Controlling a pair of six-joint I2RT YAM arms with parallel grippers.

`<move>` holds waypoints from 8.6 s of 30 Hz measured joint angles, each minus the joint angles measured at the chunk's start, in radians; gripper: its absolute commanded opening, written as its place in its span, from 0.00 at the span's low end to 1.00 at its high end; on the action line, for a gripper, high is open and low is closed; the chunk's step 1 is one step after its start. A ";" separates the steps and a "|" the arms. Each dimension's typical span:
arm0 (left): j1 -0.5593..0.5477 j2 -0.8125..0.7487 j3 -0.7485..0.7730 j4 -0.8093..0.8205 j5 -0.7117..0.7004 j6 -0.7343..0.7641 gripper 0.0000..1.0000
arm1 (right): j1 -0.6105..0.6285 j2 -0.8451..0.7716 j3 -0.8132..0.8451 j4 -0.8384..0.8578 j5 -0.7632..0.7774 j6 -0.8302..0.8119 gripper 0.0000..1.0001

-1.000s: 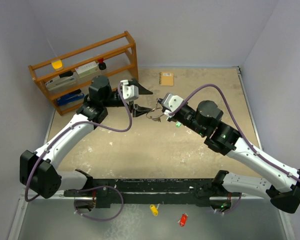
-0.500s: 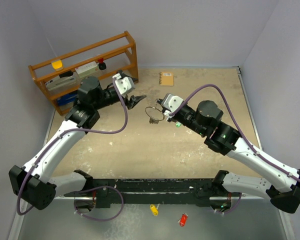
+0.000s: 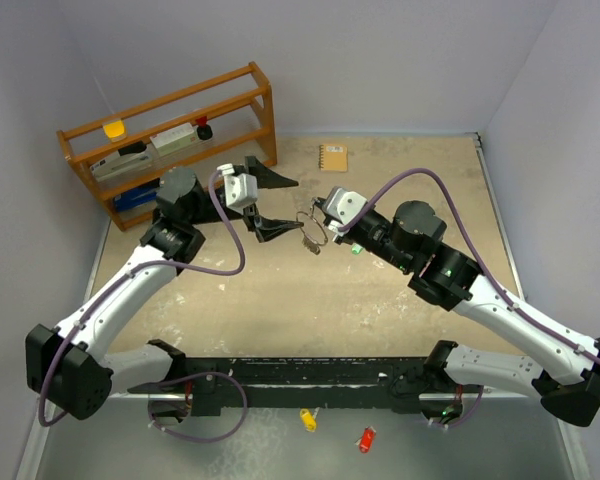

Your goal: Remove the keys from the keyring

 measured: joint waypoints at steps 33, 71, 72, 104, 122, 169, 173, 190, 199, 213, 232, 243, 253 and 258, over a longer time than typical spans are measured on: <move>0.000 0.253 -0.074 0.843 0.151 -0.659 0.63 | 0.005 0.000 0.000 0.000 -0.026 -0.024 0.00; 0.000 0.443 -0.044 1.239 0.129 -1.188 0.46 | 0.005 0.020 0.106 -0.094 -0.109 -0.200 0.00; 0.000 0.443 -0.044 1.239 0.129 -1.188 0.46 | 0.005 0.020 0.106 -0.093 -0.109 -0.201 0.00; -0.008 0.401 -0.088 1.240 0.064 -1.199 0.72 | 0.005 0.037 0.091 0.024 -0.047 -0.229 0.00; 0.007 0.363 -0.109 1.235 -0.055 -1.067 0.77 | 0.005 0.035 0.087 0.023 -0.006 -0.224 0.00; -0.048 0.378 -0.091 1.242 0.089 -1.181 0.37 | 0.007 0.050 0.087 0.033 -0.026 -0.220 0.00; -0.048 0.410 -0.080 1.241 0.077 -1.199 0.32 | 0.008 0.050 0.087 0.033 -0.026 -0.220 0.00; -0.048 0.421 -0.069 1.241 0.047 -1.210 0.27 | 0.008 0.050 0.082 0.038 -0.026 -0.220 0.00; -0.048 0.421 -0.069 1.241 0.046 -1.210 0.26 | 0.008 0.050 0.082 0.038 -0.026 -0.220 0.00; -0.039 0.421 -0.069 1.241 0.046 -1.210 0.27 | 0.008 0.030 0.082 0.037 -0.024 -0.220 0.00; -0.031 0.421 -0.050 1.241 0.024 -1.210 0.29 | 0.008 0.011 0.063 0.039 -0.024 -0.217 0.00; -0.031 0.421 -0.050 1.241 0.024 -1.210 0.26 | 0.008 0.014 0.063 0.049 -0.024 -0.217 0.00; -0.031 0.421 -0.050 1.241 0.024 -1.210 0.26 | 0.008 0.025 0.063 0.066 -0.023 -0.217 0.00; -0.031 0.421 -0.050 1.241 0.024 -1.210 0.25 | 0.008 0.025 0.063 0.068 -0.020 -0.217 0.00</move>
